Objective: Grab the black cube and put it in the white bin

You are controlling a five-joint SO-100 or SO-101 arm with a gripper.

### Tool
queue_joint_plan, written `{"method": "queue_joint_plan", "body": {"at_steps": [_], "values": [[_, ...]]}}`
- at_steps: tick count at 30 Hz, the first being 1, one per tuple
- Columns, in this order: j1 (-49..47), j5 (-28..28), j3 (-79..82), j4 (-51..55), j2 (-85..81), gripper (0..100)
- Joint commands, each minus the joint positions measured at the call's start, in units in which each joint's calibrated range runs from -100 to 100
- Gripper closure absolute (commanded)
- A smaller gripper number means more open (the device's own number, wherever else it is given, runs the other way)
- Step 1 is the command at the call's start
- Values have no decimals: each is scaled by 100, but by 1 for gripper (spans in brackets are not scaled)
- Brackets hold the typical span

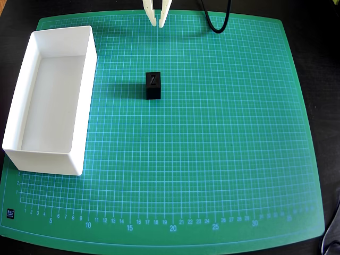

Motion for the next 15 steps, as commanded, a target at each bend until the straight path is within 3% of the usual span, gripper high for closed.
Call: {"method": "queue_joint_plan", "body": {"at_steps": [1, 15], "values": [[47, -13, 27, 2, 4, 98], [47, -19, 27, 2, -13, 98]]}}
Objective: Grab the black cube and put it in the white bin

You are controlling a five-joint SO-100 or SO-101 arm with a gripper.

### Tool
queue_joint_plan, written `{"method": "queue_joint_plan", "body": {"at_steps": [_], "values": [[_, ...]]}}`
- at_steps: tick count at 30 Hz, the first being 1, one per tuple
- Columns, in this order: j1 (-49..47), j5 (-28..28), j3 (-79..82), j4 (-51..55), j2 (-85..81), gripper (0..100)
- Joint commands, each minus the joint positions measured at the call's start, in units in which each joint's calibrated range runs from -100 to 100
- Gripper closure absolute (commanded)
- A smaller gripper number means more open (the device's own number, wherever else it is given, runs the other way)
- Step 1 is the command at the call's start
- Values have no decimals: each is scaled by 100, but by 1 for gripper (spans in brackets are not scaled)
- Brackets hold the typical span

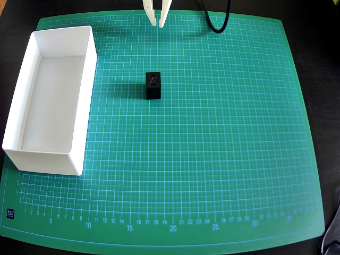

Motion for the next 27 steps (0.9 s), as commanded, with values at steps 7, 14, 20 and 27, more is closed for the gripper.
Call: {"method": "queue_joint_plan", "body": {"at_steps": [7, 14, 20, 27], "values": [[47, -8, 27, 2, -13, 97], [47, -13, 18, -6, -30, 97], [47, -19, -63, -6, -30, 97], [22, -24, -532, 19, 55, 97]]}}
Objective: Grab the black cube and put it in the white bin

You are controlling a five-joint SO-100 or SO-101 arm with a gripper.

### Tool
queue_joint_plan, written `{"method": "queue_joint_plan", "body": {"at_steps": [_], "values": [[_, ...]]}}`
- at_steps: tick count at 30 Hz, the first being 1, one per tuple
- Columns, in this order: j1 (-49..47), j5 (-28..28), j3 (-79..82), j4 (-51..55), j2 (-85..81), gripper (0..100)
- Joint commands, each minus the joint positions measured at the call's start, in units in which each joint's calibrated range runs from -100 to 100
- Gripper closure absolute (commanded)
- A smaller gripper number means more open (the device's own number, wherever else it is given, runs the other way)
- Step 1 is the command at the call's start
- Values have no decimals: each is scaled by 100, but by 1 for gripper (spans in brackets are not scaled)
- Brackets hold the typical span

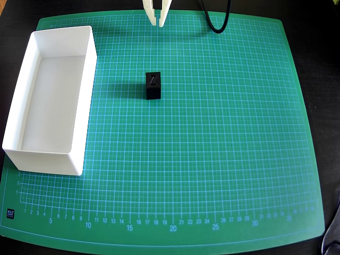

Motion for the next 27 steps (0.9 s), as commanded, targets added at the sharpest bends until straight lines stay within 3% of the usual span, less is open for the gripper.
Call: {"method": "queue_joint_plan", "body": {"at_steps": [1, 4, 11, 16, 20, 24, 27], "values": [[22, -24, -360, 79, 47, 97], [47, -24, -576, 711, 38, 97], [290, -24, -2724, 2787, 311, 97], [307, -13, -4401, 2796, 3082, 88], [-129, 2, -6792, 2890, 5682, 78], [-523, -19, -8371, 2898, 7114, 78], [-548, -19, -8587, 2796, 7583, 78]]}}
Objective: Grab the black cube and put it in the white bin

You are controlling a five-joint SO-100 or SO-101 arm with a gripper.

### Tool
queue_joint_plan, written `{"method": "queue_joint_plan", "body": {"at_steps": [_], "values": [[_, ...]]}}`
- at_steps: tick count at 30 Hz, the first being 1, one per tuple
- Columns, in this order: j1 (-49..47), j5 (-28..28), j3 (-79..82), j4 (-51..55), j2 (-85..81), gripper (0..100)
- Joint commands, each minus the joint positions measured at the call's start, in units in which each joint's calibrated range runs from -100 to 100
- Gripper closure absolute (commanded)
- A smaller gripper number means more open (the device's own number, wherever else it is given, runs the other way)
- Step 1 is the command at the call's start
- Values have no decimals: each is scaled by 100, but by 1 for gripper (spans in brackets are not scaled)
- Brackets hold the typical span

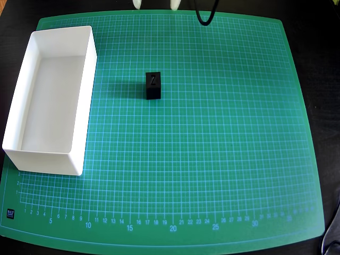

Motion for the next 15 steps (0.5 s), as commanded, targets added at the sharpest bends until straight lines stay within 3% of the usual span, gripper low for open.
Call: {"method": "queue_joint_plan", "body": {"at_steps": [1, 8, 15], "values": [[-16, -19, -375, -63, 364, 78], [-16, 18, -357, -1242, 1447, 78], [252, 34, -348, -1353, 1915, 78]]}}
